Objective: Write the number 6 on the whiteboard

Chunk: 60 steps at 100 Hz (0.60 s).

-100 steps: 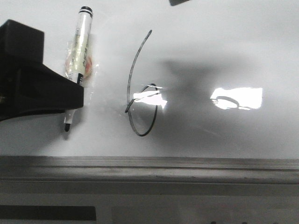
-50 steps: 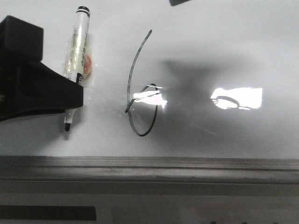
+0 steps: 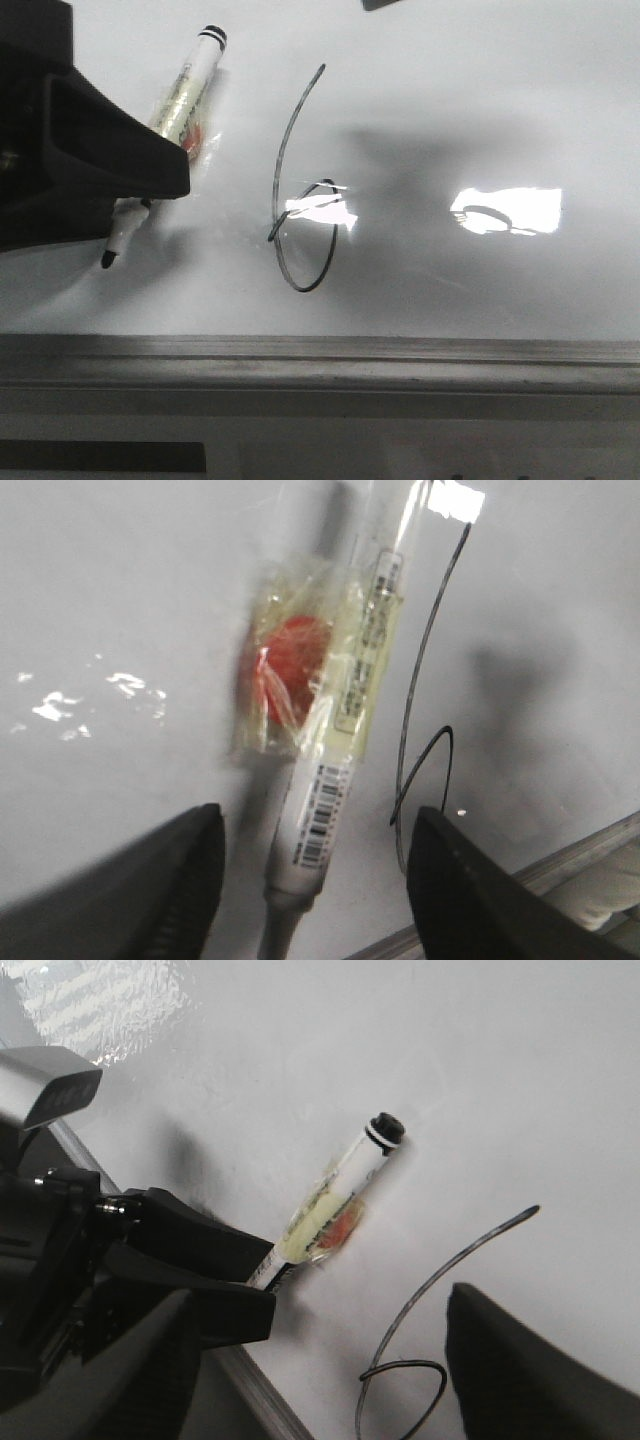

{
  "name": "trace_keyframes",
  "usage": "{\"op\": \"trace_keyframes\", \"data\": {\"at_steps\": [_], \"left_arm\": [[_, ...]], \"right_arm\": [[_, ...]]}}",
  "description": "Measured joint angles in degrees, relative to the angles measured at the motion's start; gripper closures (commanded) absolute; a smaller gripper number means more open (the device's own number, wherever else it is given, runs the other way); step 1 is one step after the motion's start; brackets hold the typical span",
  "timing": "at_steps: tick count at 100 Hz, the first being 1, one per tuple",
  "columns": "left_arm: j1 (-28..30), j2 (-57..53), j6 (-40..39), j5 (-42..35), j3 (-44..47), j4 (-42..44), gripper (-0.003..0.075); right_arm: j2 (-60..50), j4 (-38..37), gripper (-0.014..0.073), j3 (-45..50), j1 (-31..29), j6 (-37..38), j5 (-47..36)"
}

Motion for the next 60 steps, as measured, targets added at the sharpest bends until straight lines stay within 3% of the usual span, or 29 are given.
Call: {"op": "trace_keyframes", "data": {"at_steps": [9, 14, 20, 33, 60], "left_arm": [[0.0, -2.7, 0.0, 1.9, 0.1, 1.5, 0.0332], [0.0, -4.6, 0.0, 3.0, 0.1, 2.6, 0.0342], [0.0, -7.3, 0.0, 3.9, 0.1, 3.9, 0.0421], [0.0, -13.2, 0.0, 4.6, 0.1, 7.0, 0.0744], [0.0, -25.4, 0.0, 6.0, 0.4, 18.9, 0.0741]], "right_arm": [[-0.7, 0.0, 0.0366, 0.0, 0.0, 0.0, 0.0], [-1.5, -0.1, 0.0524, 0.0, 0.0, 0.0, 0.0], [-2.6, -0.8, 0.0669, 0.1, 0.0, 0.0, 0.0], [-6.3, -3.1, 0.0657, 1.1, 0.0, 0.0, -0.1], [-20.0, -9.5, 0.0657, 10.5, 0.0, 0.0, -5.1]]}}
